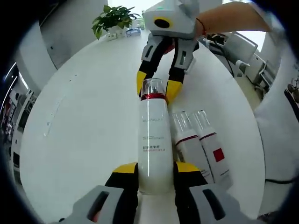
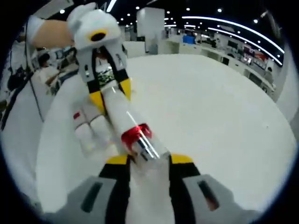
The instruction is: Arrange the skincare products in the storage area until every visible bottle or jar stands upright without overlapping.
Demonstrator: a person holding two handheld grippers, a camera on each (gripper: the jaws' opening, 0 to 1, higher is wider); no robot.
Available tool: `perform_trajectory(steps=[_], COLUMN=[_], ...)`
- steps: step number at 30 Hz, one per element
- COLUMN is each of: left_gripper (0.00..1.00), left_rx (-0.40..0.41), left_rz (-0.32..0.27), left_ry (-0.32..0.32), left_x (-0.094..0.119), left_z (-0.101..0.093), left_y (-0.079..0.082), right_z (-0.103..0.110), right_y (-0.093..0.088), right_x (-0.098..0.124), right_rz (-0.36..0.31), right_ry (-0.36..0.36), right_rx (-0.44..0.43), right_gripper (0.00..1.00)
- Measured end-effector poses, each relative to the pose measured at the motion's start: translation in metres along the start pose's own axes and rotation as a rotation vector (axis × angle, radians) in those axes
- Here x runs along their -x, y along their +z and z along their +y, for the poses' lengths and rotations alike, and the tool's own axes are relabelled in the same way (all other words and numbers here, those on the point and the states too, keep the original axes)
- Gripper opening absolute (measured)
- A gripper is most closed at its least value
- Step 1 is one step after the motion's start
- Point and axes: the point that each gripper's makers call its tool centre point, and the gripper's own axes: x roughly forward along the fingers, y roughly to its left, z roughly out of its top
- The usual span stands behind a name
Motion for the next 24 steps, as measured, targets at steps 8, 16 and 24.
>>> perform_trajectory(steps=[8, 16, 24], left_gripper=[0.28, 0.29, 0.29], left_rx=[0.037, 0.068, 0.107], left_rz=[-0.041, -0.073, -0.108], left_ry=[0.027, 0.034, 0.018], left_x=[-0.001, 0.0, 0.002], left_z=[0.001, 0.001, -0.001], left_y=[-0.003, -0.007, -0.014], right_z=[0.001, 0.008, 0.018], right_y=[0.008, 0.034, 0.075], right_x=[0.011, 0.031, 0.045], right_rz=[0.049, 0.023, -0.02], right_ry=[-0.016, 0.031, 0.07], right_rx=[0.042, 0.103, 0.176], right_gripper=[0.28, 0.27, 0.26])
